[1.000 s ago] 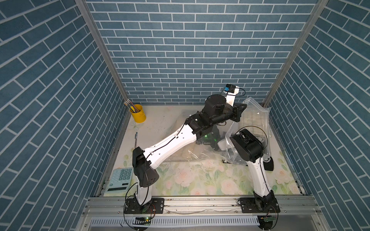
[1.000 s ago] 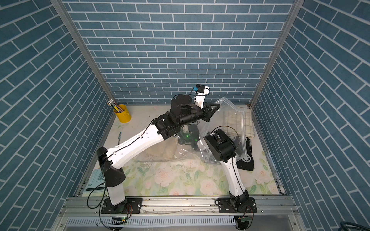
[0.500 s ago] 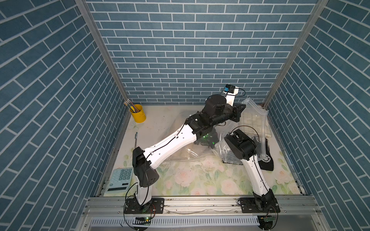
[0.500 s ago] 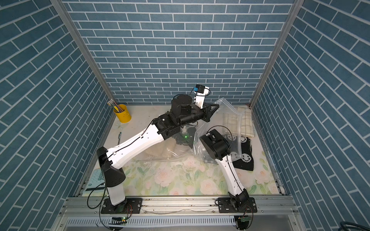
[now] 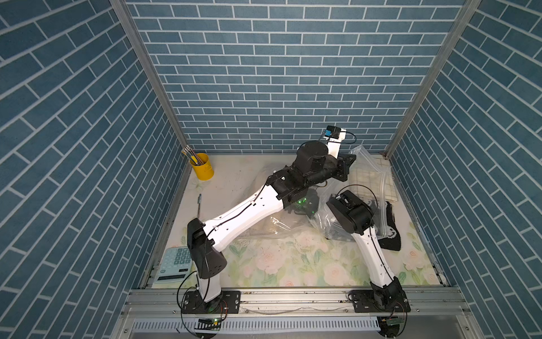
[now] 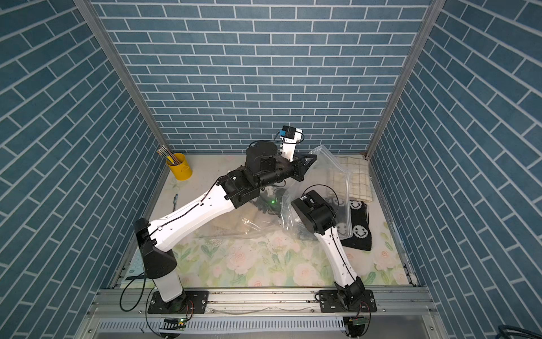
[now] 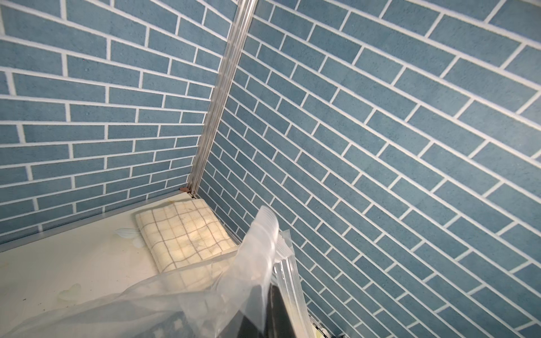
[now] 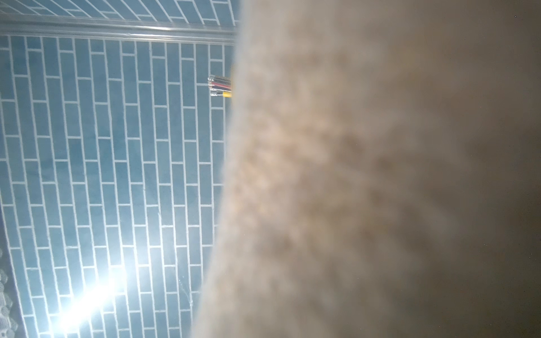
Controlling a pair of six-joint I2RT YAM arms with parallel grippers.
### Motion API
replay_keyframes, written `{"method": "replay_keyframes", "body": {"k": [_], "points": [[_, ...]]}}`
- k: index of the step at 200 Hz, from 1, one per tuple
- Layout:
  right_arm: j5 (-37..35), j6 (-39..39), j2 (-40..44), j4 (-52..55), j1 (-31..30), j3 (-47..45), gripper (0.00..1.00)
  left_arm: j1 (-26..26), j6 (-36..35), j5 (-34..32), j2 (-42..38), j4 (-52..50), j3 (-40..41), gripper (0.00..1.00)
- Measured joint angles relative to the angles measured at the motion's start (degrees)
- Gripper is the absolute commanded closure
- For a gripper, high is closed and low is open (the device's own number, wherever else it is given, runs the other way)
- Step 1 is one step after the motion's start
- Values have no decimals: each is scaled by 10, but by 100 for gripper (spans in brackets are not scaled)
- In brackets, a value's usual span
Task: Take the scarf out of the vacuum bag
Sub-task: Take out the scarf from the vacuum bag.
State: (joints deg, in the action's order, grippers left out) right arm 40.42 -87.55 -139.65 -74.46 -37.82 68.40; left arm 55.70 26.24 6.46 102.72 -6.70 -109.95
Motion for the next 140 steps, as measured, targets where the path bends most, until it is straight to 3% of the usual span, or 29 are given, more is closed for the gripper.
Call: {"method": "replay_keyframes", "body": {"k": [39,100,140], "points": [[5,58,22,70,-1,1,100,1,0,-9,-15,22,31,100],[-20,278,87,402,-7,73,100,3,0,-31,-46,44,74,100],[-40,379,104,536,-11,100,100,7,0,-81,-50,47,92,100]]}}
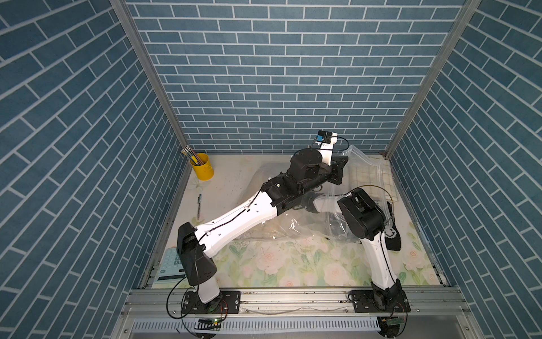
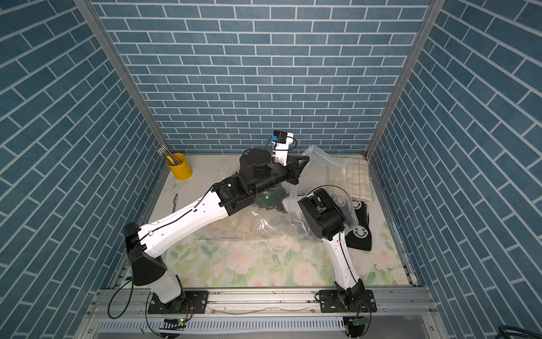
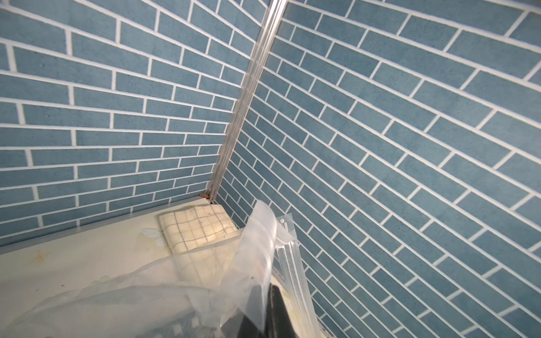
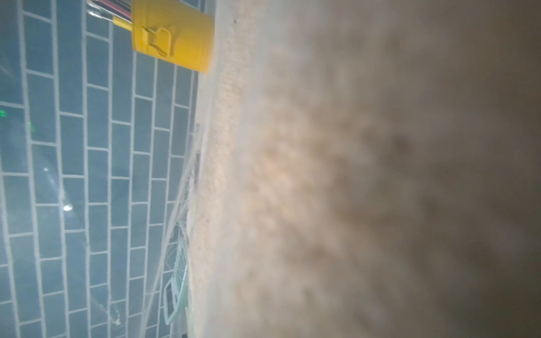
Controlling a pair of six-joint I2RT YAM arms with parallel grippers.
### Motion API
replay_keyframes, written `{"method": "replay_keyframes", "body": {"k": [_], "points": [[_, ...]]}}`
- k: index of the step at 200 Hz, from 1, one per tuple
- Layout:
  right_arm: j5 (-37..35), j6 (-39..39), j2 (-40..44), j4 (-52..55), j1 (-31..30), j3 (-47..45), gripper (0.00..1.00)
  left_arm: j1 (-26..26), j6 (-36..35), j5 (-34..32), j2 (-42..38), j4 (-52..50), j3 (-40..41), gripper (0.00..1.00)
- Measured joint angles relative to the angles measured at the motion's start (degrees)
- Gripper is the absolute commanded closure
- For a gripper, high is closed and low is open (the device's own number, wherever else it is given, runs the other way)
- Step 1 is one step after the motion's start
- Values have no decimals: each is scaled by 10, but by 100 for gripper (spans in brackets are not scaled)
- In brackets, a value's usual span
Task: Take the scarf out of the vacuum bag
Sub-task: Take out the scarf from the vacuum bag.
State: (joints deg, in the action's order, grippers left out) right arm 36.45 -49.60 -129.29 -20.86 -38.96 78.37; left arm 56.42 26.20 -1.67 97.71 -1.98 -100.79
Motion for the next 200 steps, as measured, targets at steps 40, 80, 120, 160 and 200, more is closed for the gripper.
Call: {"method": "replay_keyframes", "body": {"k": [40,80,120,160,200], "points": [[-5,67,11,69,-3,0,100,3,1,-67,0,-8,9,100],[-18,120,35,127,-9,-3,100,3,5,-112,0,-21,18,100],[-22,136,54,137,-10,-25,100,3,8,-145,0,-24,18,100],[-34,136,83,124,-10,-61,100,3,9,-161,0,-25,18,100],[-34,134,123,92,-10,-102,100,4,8,-172,0,-25,18,100]]}}
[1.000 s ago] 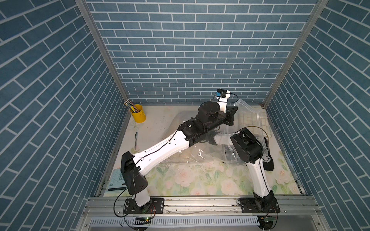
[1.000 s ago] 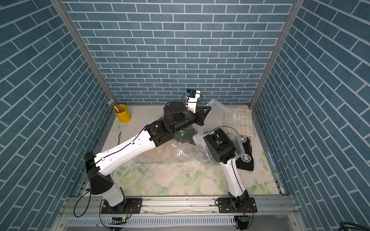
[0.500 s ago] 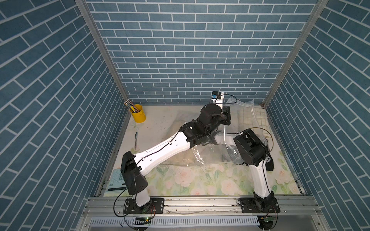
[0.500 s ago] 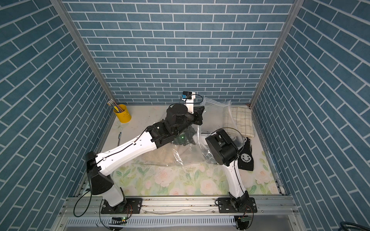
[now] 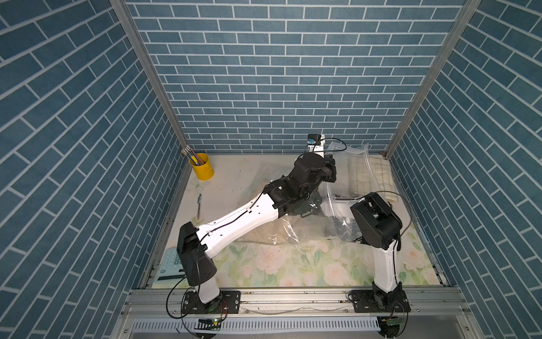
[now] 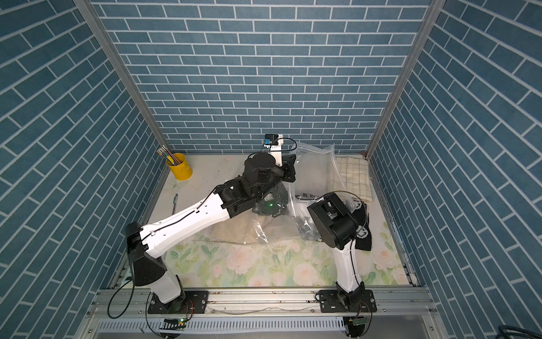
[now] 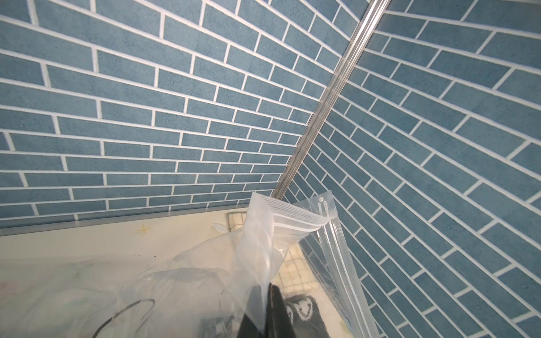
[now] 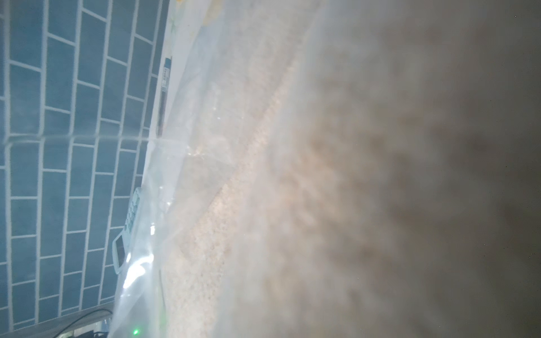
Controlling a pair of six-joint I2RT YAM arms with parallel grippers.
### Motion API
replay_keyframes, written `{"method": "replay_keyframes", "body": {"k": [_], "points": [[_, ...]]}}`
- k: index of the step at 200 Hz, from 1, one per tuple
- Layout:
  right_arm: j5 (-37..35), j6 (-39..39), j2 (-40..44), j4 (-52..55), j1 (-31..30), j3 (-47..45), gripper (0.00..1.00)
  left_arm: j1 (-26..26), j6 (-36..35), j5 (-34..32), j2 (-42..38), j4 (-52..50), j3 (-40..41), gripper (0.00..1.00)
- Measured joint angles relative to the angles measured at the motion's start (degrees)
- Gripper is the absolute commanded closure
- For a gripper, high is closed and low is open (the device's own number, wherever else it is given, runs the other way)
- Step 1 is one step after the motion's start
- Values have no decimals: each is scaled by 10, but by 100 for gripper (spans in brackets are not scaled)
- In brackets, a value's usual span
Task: Take the scarf out of the vacuum bag
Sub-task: Take out the scarf from the vacuum bag.
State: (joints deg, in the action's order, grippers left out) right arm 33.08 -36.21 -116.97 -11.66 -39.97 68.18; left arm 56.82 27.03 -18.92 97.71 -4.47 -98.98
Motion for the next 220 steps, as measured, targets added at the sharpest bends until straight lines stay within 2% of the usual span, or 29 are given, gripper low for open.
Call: {"method": "replay_keyframes", "body": {"k": [52,131,220], "points": [[-16,0,47,-3,7,-30,100,0,-1,-8,0,-3,0,100],[-134,15,107,104,25,-39,100,0,2,-31,14,-19,-10,100],[-112,37,150,99,74,-88,100,-2,6,-40,24,-26,-10,100]]}}
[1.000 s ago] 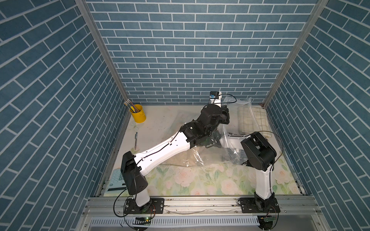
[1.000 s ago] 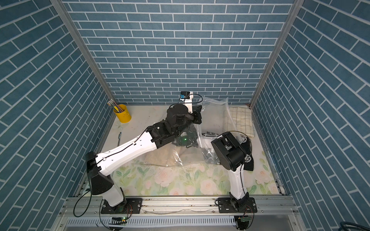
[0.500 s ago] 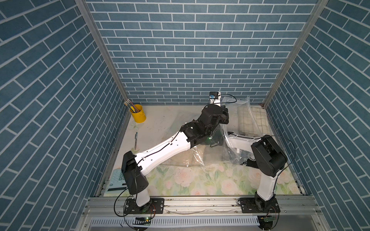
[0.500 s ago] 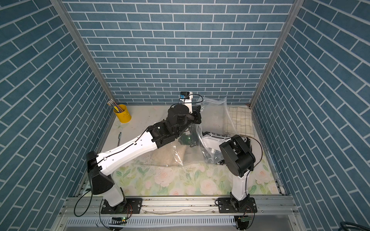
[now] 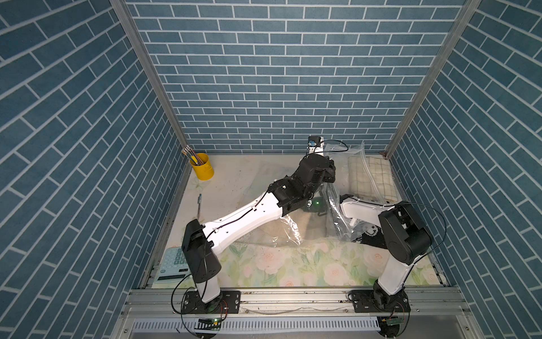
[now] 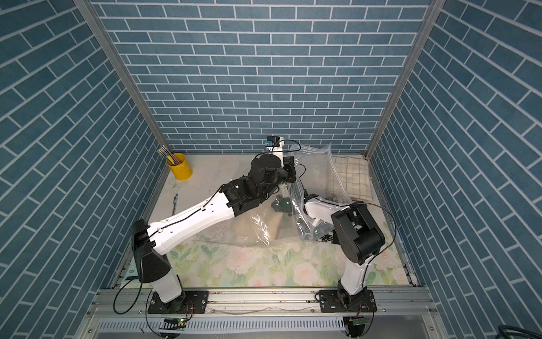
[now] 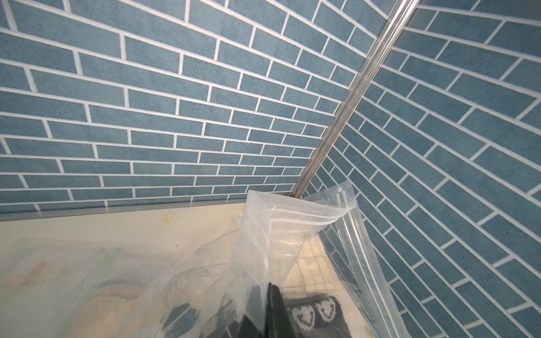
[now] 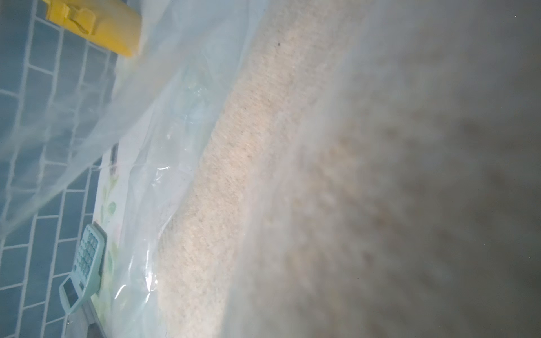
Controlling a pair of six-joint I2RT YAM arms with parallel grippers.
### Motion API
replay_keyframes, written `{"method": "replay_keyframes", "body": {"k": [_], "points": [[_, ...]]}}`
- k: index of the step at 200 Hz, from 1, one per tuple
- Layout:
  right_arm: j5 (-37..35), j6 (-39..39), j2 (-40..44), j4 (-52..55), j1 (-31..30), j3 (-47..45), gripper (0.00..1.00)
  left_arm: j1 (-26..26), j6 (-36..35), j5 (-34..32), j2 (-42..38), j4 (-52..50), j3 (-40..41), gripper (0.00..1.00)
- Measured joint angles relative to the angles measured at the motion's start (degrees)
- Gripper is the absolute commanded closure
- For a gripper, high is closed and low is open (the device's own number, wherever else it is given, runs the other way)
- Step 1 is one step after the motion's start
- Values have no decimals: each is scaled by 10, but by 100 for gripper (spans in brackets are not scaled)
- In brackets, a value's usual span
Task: Take the scarf out of the vacuum bag
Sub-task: Take out the scarf from the vacuum bag.
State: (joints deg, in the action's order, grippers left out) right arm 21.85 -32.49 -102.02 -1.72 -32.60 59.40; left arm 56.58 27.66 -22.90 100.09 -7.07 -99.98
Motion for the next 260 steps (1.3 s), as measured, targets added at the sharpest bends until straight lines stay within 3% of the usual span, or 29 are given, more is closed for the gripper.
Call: {"method": "replay_keyframes", "body": {"k": [111,195,260], "points": [[18,15,15,-1,19,-17,100,-9,5,-4,0,-10,4,100],[102,50,-86,10,11,103,100,-12,51,-75,1,-74,-17,100],[101,80,-87,33,13,104,100,-13,60,-99,2,-89,-18,100]]}}
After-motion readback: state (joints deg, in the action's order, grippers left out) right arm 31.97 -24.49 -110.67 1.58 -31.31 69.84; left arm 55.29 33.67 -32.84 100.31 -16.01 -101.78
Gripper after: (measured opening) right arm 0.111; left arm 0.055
